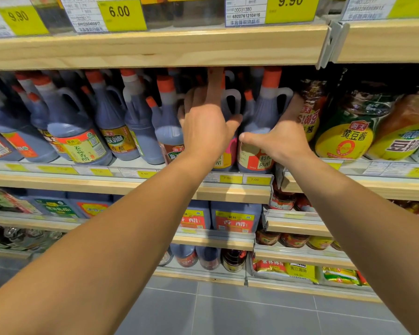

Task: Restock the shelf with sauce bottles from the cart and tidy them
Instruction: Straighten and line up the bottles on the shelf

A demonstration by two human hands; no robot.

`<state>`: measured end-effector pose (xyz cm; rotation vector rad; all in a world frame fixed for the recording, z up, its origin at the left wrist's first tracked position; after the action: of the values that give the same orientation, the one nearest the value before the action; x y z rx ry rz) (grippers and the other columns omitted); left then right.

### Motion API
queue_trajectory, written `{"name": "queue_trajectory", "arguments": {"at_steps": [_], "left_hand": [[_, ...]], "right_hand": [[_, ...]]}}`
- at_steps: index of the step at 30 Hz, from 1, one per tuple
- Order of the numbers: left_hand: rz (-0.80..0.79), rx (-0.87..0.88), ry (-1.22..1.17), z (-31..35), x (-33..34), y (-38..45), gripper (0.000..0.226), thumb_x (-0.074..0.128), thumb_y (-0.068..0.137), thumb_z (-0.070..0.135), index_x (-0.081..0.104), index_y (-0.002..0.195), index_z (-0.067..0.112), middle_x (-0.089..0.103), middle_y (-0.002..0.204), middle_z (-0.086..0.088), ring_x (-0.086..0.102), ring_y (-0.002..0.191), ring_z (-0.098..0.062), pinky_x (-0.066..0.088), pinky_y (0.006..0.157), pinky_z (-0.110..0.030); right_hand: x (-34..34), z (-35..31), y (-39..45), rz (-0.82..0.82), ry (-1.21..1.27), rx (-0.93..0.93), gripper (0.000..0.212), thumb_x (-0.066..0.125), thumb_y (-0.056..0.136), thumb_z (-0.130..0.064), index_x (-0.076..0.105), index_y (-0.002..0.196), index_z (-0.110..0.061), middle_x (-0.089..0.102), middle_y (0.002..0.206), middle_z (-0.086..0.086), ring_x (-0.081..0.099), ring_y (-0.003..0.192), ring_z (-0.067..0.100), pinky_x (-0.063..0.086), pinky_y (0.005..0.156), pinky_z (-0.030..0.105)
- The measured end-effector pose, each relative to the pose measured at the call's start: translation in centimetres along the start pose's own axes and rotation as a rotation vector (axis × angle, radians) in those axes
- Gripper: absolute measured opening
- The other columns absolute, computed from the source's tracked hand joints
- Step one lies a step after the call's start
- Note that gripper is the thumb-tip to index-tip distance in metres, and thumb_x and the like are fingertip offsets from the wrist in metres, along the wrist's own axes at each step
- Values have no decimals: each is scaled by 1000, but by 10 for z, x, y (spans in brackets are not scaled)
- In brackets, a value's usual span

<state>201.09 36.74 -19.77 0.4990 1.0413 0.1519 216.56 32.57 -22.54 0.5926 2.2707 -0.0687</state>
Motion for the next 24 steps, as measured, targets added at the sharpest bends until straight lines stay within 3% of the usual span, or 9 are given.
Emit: {"name": "queue_trajectory", "arguments": {"at_steps": [2,4,6,9,13,17,21,24], "left_hand": [[-13,65,-24,1,0,-1,54,70,78,36,54,124,12,59,112,-16,56,102,-40,46,79,-40],[-28,115,-40,-2,-1,-1,83,73,73,31,33,145,23,50,126,-16,51,112,-40,48,87,-45],[2,124,-51,-3,-1,2,92,71,73,30,21,150,31,47,130,-14,46,118,-39,46,91,-47],[64,79,-124,-2,-4,10,78,63,81,28,24,149,33,52,128,-13,47,119,-39,47,88,-47],[73,19,-131,-2,-8,21,67,58,82,18,34,141,37,60,120,-7,54,110,-37,50,79,-46],[78,10,-178,-8,-11,26,61,55,80,14,43,135,37,65,111,-12,59,96,-38,51,73,-39],[57,55,-272,-17,-15,29,55,56,80,19,50,131,38,65,117,-5,60,104,-31,52,83,-36],[77,115,-327,-17,-20,30,48,61,81,21,56,128,34,66,119,2,59,110,-24,47,87,-25]], "right_hand": [[-1,-1,0,-27,-83,-3,54,75,69,-58,45,56,-15,44,59,-3,41,54,10,27,39,18],[-2,-2,1,-30,-111,-21,53,74,69,-59,48,58,-14,47,61,-1,48,62,17,29,44,21],[-3,-1,0,-36,-100,-32,52,76,67,-57,50,59,-12,47,61,-1,48,64,19,30,47,27],[-5,0,-4,-33,-67,-59,53,81,64,-51,45,54,-13,39,56,-2,38,51,14,29,43,27],[-5,-2,-6,-49,-33,-65,45,82,65,-46,52,61,-12,48,63,-1,47,60,16,42,53,32],[-6,-3,-8,-54,-8,-65,42,82,67,-42,51,59,-15,49,62,-4,46,58,11,39,52,27],[-7,-5,-8,-64,-35,-39,45,81,67,-45,54,60,-10,50,63,0,48,61,17,36,48,28],[-6,-5,-6,-74,-54,-24,48,80,67,-47,52,58,-10,48,63,1,46,60,17,34,47,28]]}}
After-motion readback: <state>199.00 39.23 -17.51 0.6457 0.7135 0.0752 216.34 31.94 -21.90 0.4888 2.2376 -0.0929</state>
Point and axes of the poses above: each hand's wrist, its own y-axis towards the middle knuckle, its own x-axis out of the palm, z = x × y, the point moved 4 cm from there along y, towards the middle knuckle
